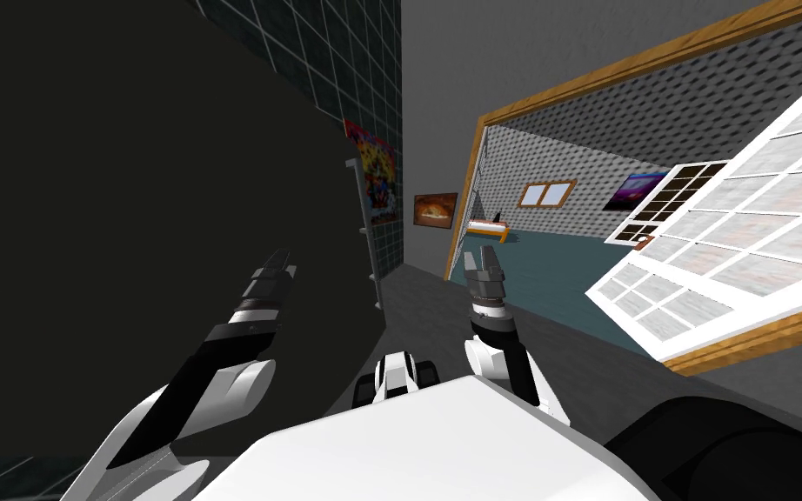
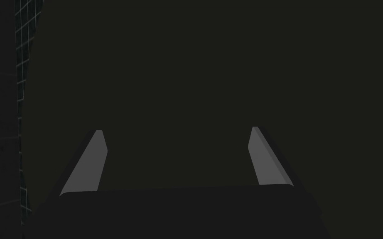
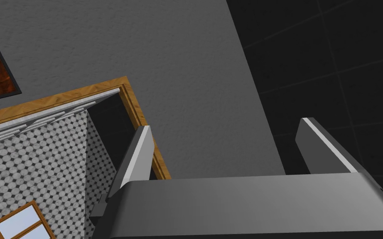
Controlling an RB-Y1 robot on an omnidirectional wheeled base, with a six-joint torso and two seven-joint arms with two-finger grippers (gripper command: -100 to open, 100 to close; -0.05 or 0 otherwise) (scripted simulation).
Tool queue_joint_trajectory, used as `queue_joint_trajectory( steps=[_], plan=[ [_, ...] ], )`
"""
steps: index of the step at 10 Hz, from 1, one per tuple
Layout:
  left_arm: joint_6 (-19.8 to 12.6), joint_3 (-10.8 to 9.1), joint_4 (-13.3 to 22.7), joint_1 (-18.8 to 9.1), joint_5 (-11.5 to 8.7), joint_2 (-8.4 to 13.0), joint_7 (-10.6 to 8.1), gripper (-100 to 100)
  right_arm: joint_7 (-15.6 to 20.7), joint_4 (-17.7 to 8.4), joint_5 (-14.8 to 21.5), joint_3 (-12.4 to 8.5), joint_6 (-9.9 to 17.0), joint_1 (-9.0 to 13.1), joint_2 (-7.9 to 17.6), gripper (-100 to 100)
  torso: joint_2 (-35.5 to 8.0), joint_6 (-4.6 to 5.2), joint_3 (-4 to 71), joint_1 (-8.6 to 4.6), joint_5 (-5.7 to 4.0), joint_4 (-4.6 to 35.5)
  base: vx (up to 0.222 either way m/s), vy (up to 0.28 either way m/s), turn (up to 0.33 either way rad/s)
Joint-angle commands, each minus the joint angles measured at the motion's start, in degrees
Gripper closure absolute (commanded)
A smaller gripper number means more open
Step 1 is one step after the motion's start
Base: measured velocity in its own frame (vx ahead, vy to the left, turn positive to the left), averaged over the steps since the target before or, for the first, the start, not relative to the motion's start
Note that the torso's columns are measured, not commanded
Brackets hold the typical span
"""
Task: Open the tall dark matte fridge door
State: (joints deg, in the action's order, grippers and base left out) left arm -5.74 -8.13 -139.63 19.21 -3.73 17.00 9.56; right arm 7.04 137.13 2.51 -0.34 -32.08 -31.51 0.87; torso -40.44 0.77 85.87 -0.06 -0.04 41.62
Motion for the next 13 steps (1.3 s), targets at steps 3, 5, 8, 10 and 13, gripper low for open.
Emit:
queue_joint_trajectory(
  steps=[3, 5, 8, 10, 13],
  plan=[
    [-7.6, -1.58, 0.4, -2.3, -0.1, 1.8, 0.59, -100, 0.0, 0.0, 0.0, 0.0, 0.0, 0.0, 0.0, 0, 0.4, 0.10, 0.3, 0.02, 0.05, -0.2, 0.017, -0.042, -0.077],
    [-10.9, -2.26, 0.5, -3.2, -0.1, 2.5, 0.87, -100, 0.0, 0.0, 0.0, 0.0, 0.0, 0.0, 0.0, 0, 0.5, 0.11, 0.3, 0.06, 0.08, -0.2, 0.016, -0.046, -0.102],
    [-14.7, -2.93, 0.7, -4.1, -0.1, 3.3, 1.16, -100, 0.0, 0.0, 0.0, 0.0, 0.0, 0.0, 0.0, 0, 0.6, 0.16, 0.3, 0.30, 0.21, -0.3, 0.013, -0.022, -0.039],
    [-15.8, -2.93, 0.7, -4.1, -0.1, 3.3, 1.16, -100, 0.0, 0.0, 0.0, 0.0, 0.0, 0.0, 0.0, 0, 1.0, 0.37, 0.6, 0.25, 0.23, -0.5, 0.010, -0.031, -0.062],
    [-20.7, -4.28, 1.2, -5.8, -0.1, 4.8, 1.72, -100, 0.0, 0.0, 0.0, 0.0, 0.0, 0.0, 0.0, 0, 1.1, 0.39, 0.7, 0.37, 0.27, -0.5, 0.007, -0.024, -0.086]
  ],
)
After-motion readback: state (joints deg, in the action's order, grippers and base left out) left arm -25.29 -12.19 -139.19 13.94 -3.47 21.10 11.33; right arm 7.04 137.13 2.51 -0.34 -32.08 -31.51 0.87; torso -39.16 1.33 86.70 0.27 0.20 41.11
